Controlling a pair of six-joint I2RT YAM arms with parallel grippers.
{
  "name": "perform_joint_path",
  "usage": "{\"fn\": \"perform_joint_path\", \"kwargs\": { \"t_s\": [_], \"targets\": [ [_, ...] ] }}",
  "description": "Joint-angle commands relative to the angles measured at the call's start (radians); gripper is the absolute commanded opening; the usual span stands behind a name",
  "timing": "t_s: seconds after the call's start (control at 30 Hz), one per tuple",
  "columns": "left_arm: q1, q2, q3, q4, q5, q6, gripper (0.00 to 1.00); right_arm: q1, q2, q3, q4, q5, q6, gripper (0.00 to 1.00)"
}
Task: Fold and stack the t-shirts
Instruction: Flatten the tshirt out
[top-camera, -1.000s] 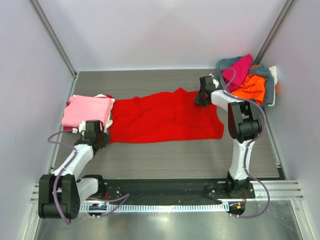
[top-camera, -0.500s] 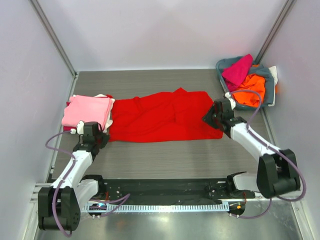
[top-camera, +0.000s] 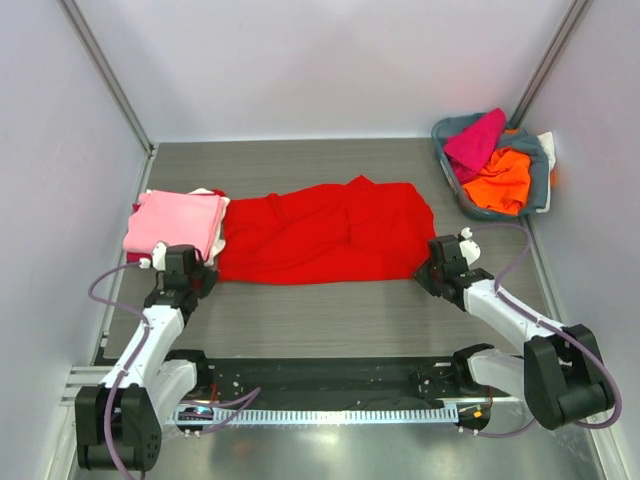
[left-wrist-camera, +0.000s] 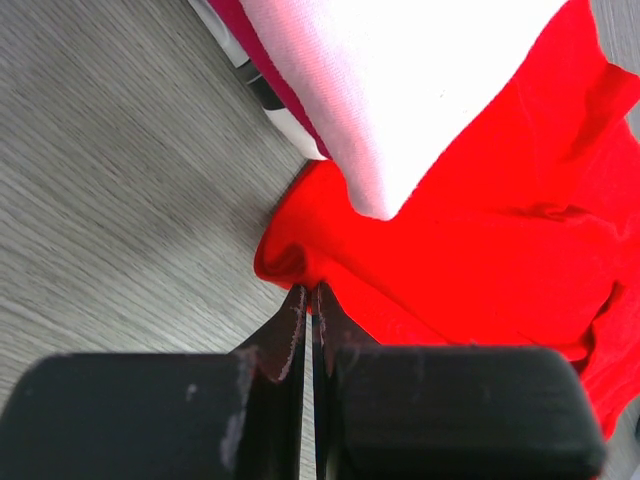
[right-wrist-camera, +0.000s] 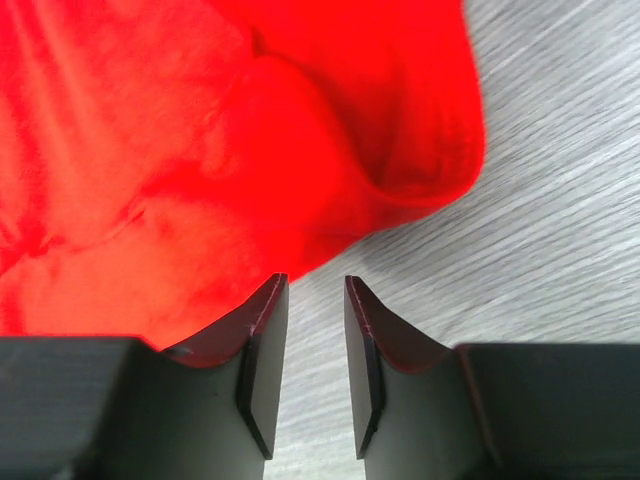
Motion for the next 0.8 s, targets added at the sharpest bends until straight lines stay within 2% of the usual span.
{"fn": "perform_joint_path", "kwargs": {
  "t_s": [0.0,0.5,0.63,0.77],
  "targets": [
    [0.006,-0.026,0.022,-0.014,-0.02,0.019,0.0,0.002,0.044,0.01,0.031,0.082,0.063,0.36],
    [0.006,-0.048,0.033,-0.043,-0.028,0.027,0.0,-0.001,0.133,0.051,0.02,0.193,0.121,0.41],
    [0.006,-0.043,0.032,-0.04,-0.022,0.027,0.0,0.001,0.166,0.087,-0.081,0.263,0.157,0.41],
    [0.006,-0.033,0.03,-0.03,-0.019,0.027,0.0,0.001,0.269,0.154,-0.133,0.277,0.148,0.41]
  ]
}}
